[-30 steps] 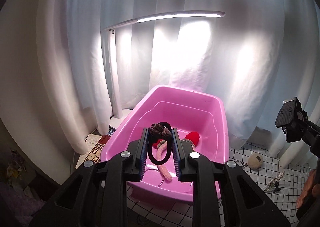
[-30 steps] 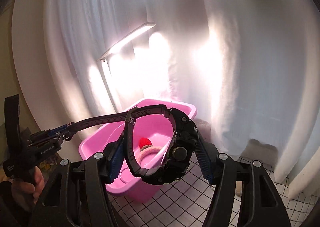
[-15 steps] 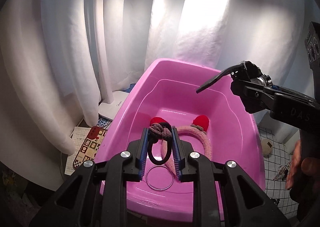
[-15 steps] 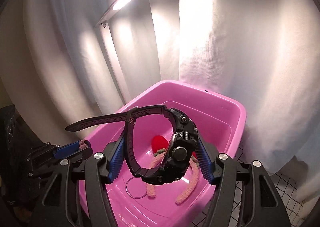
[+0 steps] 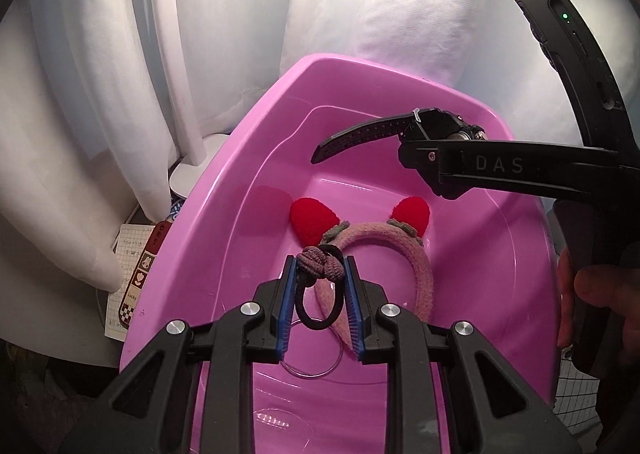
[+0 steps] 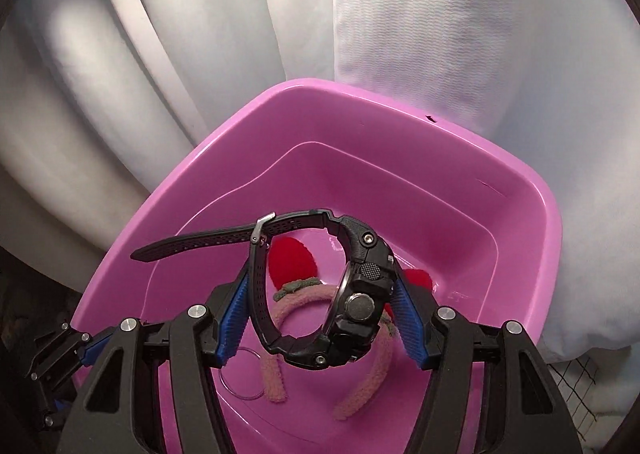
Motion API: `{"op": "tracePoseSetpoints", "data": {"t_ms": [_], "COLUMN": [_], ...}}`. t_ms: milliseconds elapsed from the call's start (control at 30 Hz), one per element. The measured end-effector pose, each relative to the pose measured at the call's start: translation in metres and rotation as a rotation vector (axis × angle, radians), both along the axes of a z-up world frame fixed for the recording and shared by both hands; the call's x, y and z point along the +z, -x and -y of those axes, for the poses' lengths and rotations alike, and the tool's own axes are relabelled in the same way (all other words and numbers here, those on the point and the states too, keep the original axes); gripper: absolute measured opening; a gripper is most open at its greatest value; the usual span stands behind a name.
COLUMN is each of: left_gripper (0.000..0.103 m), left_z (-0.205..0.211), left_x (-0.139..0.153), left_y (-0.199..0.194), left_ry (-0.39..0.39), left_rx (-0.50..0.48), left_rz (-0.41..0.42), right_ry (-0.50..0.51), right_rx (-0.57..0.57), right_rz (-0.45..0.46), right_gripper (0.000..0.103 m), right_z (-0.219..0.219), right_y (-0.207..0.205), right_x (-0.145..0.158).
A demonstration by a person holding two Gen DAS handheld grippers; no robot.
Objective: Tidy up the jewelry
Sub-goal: 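Open the right tool to drop the watch while the left tool releases the hair tie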
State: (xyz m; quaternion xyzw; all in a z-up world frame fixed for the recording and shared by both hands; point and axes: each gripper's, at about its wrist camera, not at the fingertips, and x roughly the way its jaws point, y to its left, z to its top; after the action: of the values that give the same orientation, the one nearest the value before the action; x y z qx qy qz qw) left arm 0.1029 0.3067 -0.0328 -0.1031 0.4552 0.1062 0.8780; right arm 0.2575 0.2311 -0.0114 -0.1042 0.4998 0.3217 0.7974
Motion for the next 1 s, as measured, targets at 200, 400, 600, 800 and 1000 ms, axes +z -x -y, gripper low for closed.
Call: {"op": "tracePoseSetpoints", "data": {"t_ms": [200, 400, 600, 800, 1000], "left_gripper": [0.033, 0.082, 0.082, 0.082, 0.082], "left_z": [-0.006, -0.004, -0.010, -0.009, -0.002], "left_x": [-0.006, -0.002, -0.005, -0.002, 0.006], "left_y": [-0.007, -0.004, -0.001, 0.007, 0.015], "left_ry": [0.011, -0.013, 0.027, 0.019, 0.007], "left_rx": [0.021, 0.028, 0.055, 0.061, 0.065], "left_rz": [-0.043, -0.034, -0.057, -0.052, -0.035], "right_ry": [0.054, 0.051, 0.051, 0.017, 0.003], "right_rx": [-0.035, -0.048, -0.044, -0.046, -0.041], "right_rz": [-0.053, -0.057, -0.034, -0.022, -0.012], "right_gripper": [0.062, 0.065, 0.070, 0.070, 0.070], "right_z": [-0.008, -0.008, -0.005, 0.001, 0.014], "right_y": [-0.010, -0.011, -0.004, 0.000, 0.007], "right_x": [-0.012, -0.012, -0.005, -0.002, 0.002]}}
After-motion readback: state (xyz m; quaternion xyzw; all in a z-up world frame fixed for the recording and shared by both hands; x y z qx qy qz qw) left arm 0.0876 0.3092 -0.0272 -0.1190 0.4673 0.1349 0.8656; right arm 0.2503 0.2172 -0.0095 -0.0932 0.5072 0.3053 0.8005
